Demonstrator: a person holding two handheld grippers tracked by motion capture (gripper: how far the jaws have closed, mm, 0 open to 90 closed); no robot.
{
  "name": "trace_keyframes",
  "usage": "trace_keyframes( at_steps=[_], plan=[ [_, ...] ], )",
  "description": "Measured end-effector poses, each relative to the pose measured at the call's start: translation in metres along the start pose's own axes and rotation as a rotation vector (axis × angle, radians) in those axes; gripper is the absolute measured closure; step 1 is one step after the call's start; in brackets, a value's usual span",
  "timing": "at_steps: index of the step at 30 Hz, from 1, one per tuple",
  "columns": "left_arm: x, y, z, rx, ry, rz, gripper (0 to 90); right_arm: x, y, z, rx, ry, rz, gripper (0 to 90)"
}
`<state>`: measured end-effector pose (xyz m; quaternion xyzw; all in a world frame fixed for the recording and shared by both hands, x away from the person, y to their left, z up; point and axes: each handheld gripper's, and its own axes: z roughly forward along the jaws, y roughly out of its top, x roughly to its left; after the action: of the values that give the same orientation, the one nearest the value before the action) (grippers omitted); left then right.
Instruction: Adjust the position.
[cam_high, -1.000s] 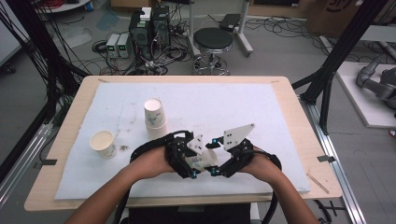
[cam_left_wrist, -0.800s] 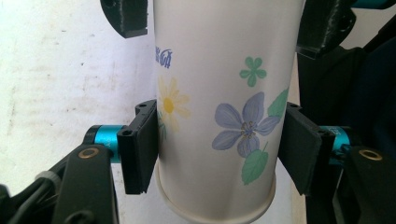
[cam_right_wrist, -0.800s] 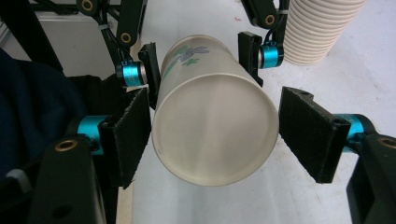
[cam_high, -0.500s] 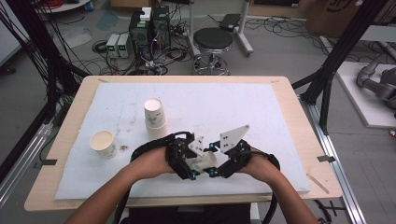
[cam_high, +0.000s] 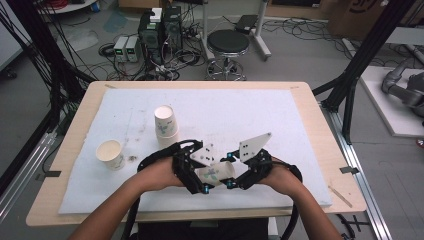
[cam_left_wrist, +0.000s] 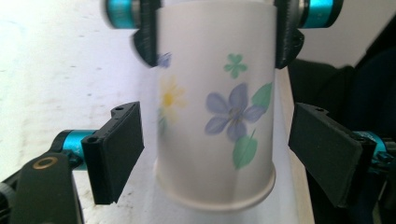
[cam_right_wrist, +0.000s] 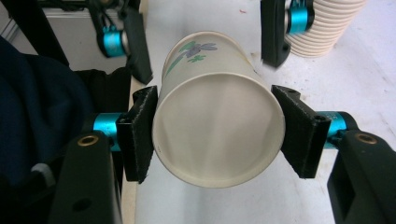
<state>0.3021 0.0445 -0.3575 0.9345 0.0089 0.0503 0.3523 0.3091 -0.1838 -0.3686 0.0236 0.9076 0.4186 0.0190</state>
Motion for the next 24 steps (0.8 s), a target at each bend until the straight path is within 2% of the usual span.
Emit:
trace_keyframes(
  at_steps=[3,7,10,13,14,17,20,24],
  plan=[
    [0.001,-0.01,-0.003,-0.081,0.006,-0.026,18.5,-0.001,-0.004,-0.002,-0.006,-0.007,0.015,36.4],
    [-0.001,-0.026,-0.009,-0.24,0.015,-0.065,18.9,0.0,-0.009,-0.004,-0.022,-0.016,0.024,36.4],
    [-0.002,-0.036,-0.011,-0.308,0.034,-0.086,18.9,0.0,-0.013,-0.006,-0.046,-0.021,0.037,36.3],
    [-0.004,-0.048,-0.012,-0.395,0.051,-0.123,18.8,0.002,-0.017,-0.008,-0.069,-0.024,0.054,36.3],
    [-0.004,-0.052,-0.012,-0.438,0.056,-0.138,18.8,0.002,-0.018,-0.009,-0.08,-0.025,0.055,36.3],
    [-0.005,-0.06,-0.01,-0.508,0.052,-0.163,18.5,0.004,-0.022,-0.011,-0.115,-0.026,0.065,36.3],
    [-0.007,-0.065,-0.007,-0.55,0.047,-0.184,18.3,0.005,-0.025,-0.011,-0.136,-0.024,0.075,36.3],
    [-0.008,-0.069,-0.001,-0.56,0.04,-0.187,18.1,0.006,-0.027,-0.01,-0.164,-0.022,0.082,36.3]
  ],
)
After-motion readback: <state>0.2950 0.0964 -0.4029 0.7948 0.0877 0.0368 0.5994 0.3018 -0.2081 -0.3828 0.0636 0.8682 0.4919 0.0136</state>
